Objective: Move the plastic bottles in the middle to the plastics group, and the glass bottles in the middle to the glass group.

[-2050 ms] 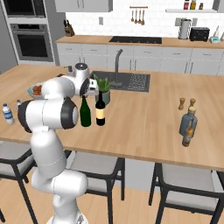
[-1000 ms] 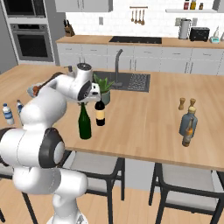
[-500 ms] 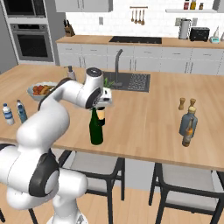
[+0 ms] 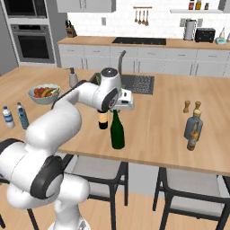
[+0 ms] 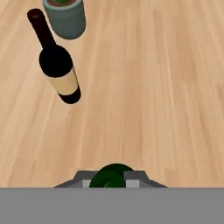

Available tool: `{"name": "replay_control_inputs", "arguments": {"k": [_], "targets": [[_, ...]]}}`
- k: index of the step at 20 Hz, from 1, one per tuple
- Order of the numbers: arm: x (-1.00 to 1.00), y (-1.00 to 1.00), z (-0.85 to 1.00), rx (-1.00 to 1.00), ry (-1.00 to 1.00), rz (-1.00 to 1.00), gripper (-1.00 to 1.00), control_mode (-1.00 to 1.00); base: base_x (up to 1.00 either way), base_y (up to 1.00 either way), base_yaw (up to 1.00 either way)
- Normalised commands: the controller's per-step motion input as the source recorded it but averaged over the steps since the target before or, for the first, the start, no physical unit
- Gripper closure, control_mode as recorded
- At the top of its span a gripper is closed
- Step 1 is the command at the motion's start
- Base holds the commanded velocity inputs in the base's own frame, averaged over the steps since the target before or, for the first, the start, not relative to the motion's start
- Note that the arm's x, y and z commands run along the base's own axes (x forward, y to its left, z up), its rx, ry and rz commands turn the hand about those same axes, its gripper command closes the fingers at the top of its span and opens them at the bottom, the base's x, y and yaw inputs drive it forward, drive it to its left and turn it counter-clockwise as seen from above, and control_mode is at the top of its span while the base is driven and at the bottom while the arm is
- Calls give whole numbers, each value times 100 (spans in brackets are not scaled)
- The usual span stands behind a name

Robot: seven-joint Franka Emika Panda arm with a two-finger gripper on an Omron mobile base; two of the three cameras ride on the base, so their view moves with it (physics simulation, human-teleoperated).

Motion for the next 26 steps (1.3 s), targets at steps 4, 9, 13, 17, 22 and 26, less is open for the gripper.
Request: {"name": "replay_control_inputs", "arguments": {"k": [4,9,13,17,22,26], "targets": [[17,-77,1,-10,0,-22,100,-100,0,0,0],[19,-79,0,-10,0,-21,100,-100,0,0,0],[22,-78,0,-1,0,-20,100,-100,0,0,0],[20,-76,0,0,-4,-12,100,-100,0,0,0],[25,-62,0,0,-12,-7,100,-100,0,0,0],[38,-37,-11,4,-3,-4,100,-100,0,0,0]]}}
